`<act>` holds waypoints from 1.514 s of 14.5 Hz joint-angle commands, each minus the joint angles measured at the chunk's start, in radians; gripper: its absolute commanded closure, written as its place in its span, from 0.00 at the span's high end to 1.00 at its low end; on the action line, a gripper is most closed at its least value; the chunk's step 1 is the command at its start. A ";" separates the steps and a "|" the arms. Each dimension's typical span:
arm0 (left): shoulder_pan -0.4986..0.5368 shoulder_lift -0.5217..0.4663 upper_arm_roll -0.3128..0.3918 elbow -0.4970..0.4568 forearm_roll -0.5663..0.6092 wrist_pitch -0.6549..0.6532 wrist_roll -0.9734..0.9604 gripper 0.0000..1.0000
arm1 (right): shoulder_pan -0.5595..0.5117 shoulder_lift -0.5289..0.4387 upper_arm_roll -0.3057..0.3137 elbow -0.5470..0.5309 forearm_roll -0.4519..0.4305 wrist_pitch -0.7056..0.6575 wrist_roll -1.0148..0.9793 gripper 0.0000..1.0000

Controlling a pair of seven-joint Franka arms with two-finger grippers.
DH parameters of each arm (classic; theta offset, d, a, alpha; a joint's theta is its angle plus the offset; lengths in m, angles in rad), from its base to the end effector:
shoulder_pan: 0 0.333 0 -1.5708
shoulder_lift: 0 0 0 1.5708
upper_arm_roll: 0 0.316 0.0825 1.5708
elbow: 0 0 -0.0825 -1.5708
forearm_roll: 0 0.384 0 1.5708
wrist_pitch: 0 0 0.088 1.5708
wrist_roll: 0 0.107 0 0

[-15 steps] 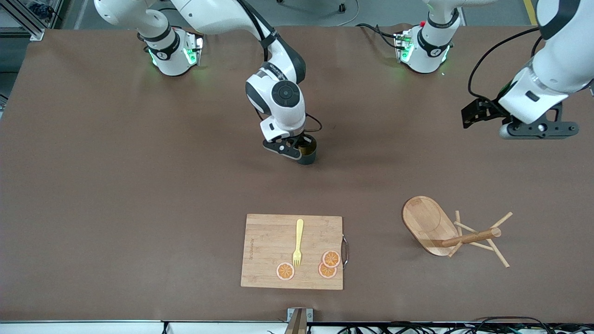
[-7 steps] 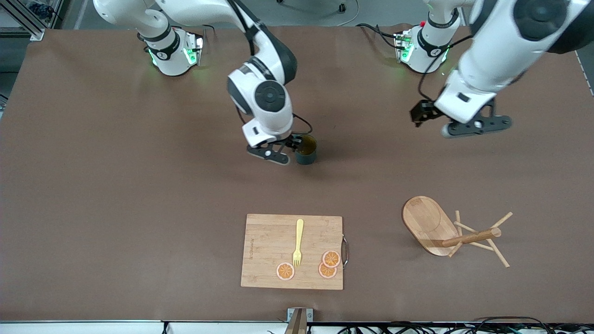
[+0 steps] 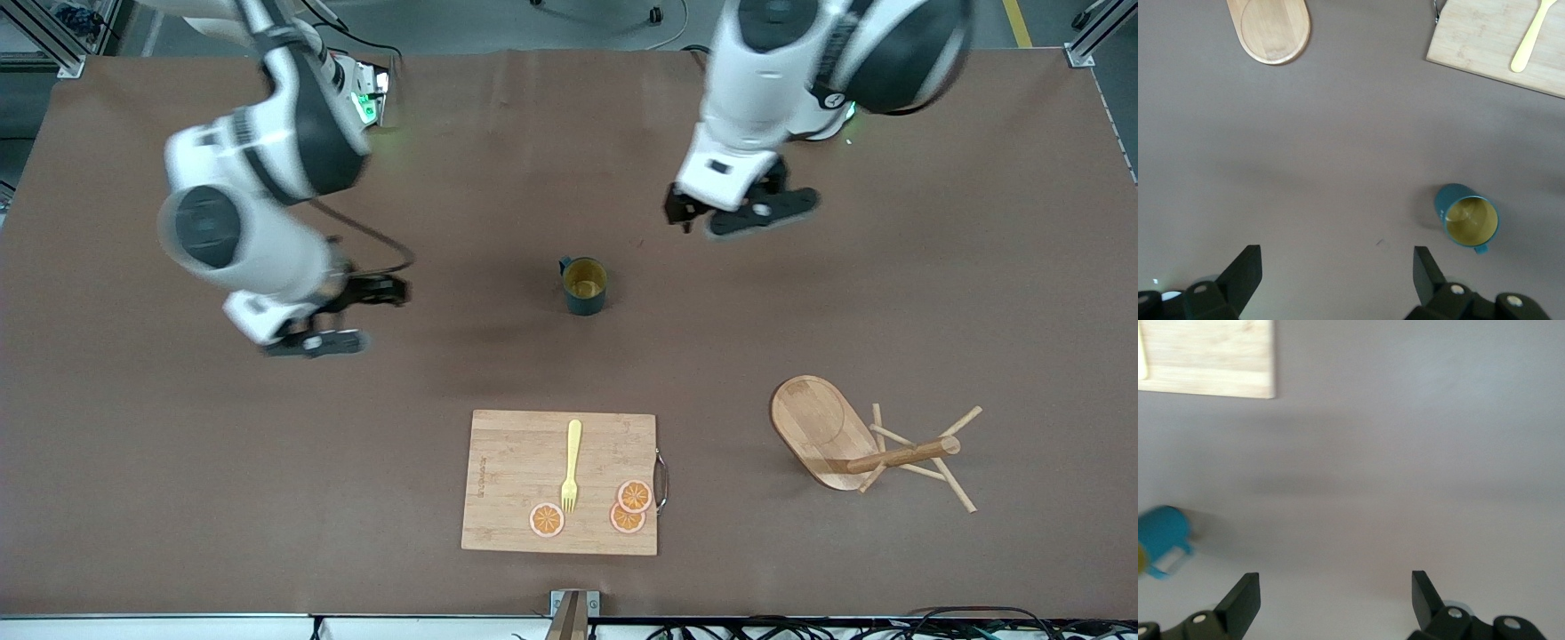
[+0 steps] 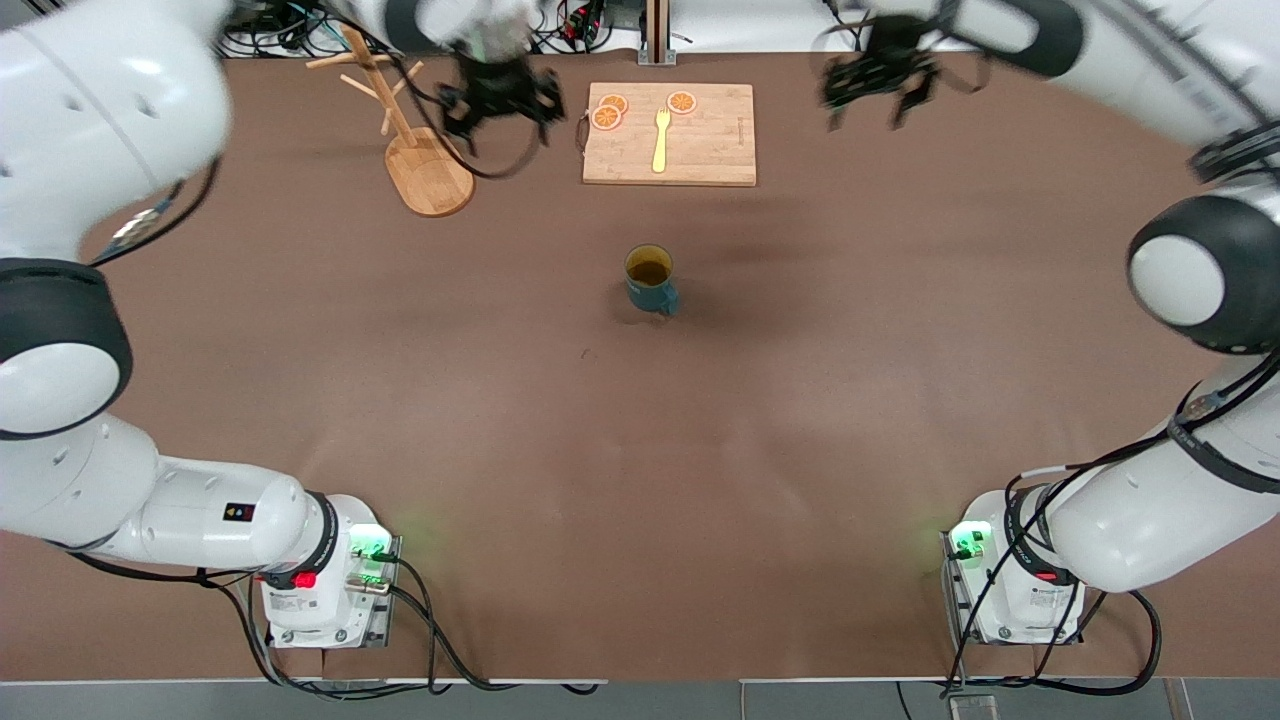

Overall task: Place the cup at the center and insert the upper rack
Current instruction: 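Withdraw the right gripper while the left gripper reaches the mug handle, then close the left gripper on the teal mug's handle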

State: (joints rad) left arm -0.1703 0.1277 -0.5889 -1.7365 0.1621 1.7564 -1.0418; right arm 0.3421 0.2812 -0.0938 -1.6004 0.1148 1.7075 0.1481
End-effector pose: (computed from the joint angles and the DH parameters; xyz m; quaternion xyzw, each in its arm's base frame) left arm 0.4449 -0.3829 0.5002 -0.9906 -0.1227 -0.0077 0.0603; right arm 0.6027 0.1696 0.4552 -0.9946 -0.0379 0.0929 0.0251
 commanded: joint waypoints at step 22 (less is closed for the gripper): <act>-1.021 0.780 0.559 0.416 0.550 0.058 -1.175 0.73 | -0.382 -0.039 0.028 0.223 -0.152 -0.304 -0.265 1.00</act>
State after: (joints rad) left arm -1.1590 0.8841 -0.0736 -1.3542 0.6919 1.8200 -2.1995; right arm -0.0227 0.2524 -0.0909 -1.3895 -0.0304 1.4501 -0.0991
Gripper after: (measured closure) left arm 0.141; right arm 0.000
